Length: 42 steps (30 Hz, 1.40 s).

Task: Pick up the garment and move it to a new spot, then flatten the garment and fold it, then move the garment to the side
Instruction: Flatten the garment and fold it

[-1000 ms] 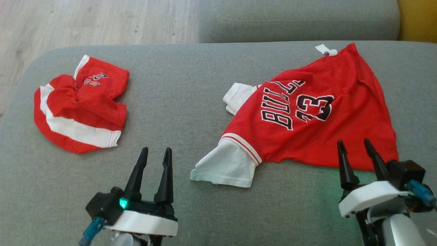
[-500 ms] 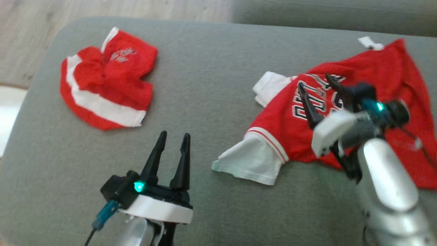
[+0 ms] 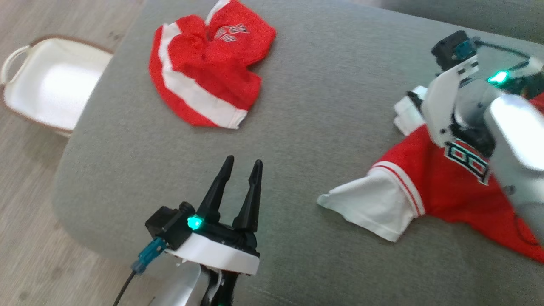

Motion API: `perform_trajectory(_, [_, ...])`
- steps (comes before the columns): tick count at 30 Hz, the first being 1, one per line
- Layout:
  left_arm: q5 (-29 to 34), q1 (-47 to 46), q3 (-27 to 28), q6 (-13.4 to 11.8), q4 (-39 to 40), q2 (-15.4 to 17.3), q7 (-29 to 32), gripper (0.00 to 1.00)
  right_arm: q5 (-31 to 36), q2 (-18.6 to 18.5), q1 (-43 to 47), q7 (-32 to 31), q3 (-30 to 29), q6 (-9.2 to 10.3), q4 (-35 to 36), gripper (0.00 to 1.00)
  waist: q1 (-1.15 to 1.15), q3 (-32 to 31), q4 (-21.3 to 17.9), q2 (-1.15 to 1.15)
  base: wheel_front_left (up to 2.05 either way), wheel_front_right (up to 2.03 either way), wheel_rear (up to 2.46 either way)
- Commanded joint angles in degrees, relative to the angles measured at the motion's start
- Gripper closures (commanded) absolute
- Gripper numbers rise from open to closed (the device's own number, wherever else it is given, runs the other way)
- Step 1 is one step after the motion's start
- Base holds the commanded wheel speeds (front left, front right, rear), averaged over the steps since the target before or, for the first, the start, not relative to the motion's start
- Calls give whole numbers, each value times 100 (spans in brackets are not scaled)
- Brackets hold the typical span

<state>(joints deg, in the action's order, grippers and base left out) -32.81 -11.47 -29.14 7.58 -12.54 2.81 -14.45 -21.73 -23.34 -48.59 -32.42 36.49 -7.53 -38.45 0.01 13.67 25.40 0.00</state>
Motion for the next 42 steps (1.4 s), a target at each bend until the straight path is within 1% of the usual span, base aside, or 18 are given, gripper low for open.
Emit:
perform_trajectory(1, [-24,-225,142,-9,171,7,-55,0,-40,-64,-188,-47,60,4,144,0,-1,114,188,0,0,0,0])
perform_trajectory(6, [-117,-235,74,-9,194,7,-55,0,-610,-511,-538,-685,924,4,-131,0,-1,168,414,0,0,0,0])
perform_trajectory(11, [-138,-219,128,-9,247,7,-55,0,-1079,-749,-755,-1215,1529,4,-250,0,-1,270,452,0,0,0,0])
perform_trajectory(12, [-145,-221,143,-9,269,7,-55,0,-1212,-832,-810,-1400,1743,4,-271,0,-1,310,459,0,0,0,0])
perform_trajectory(13, [-145,-221,143,-9,269,7,-55,0,-1212,-832,-810,-1400,1743,4,-271,0,-1,310,459,0,0,0,0])
perform_trajectory(14, [-158,-235,151,-9,289,7,-55,0,-1345,-885,-874,-1474,1856,4,-291,26,-1,355,465,0,0,0,0])
perform_trajectory(15, [-164,-243,152,-9,298,7,-55,0,-1422,-886,-898,-1477,1872,4,-310,80,-1,372,469,0,0,0,0])
perform_trajectory(16, [-171,-250,151,-9,304,7,-55,0,-1499,-877,-921,-1445,1874,4,-319,100,-1,390,472,0,0,0,0])
perform_trajectory(18, [-185,-262,145,-9,311,7,-55,0,-1623,-843,-972,-1329,1842,4,-350,100,-1,419,477,0,0,0,0])
perform_trajectory(20, [-199,-274,133,-9,306,7,-55,0,-1659,-807,-1057,-1080,1800,4,-375,100,-1,437,482,0,0,0,0])
perform_trajectory(27, [-208,-306,105,-9,268,7,-55,0,-1716,-542,-1490,121,1497,4,-624,100,-1,442,488,0,0,0,0])
perform_trajectory(30, [-211,-314,100,-9,285,7,-55,0,-1595,-395,-1812,713,1338,4,-844,100,-1,466,502,0,0,0,0])
perform_trajectory(35, [-228,-285,113,-9,321,7,-55,0,-1110,-181,-2475,1908,986,4,-1474,100,-1,533,536,0,0,0,0])
perform_trajectory(42, [-235,-249,156,-9,365,7,-55,0,-120,94,-3319,3530,210,4,-2911,100,-1,603,580,0,0,0,0])
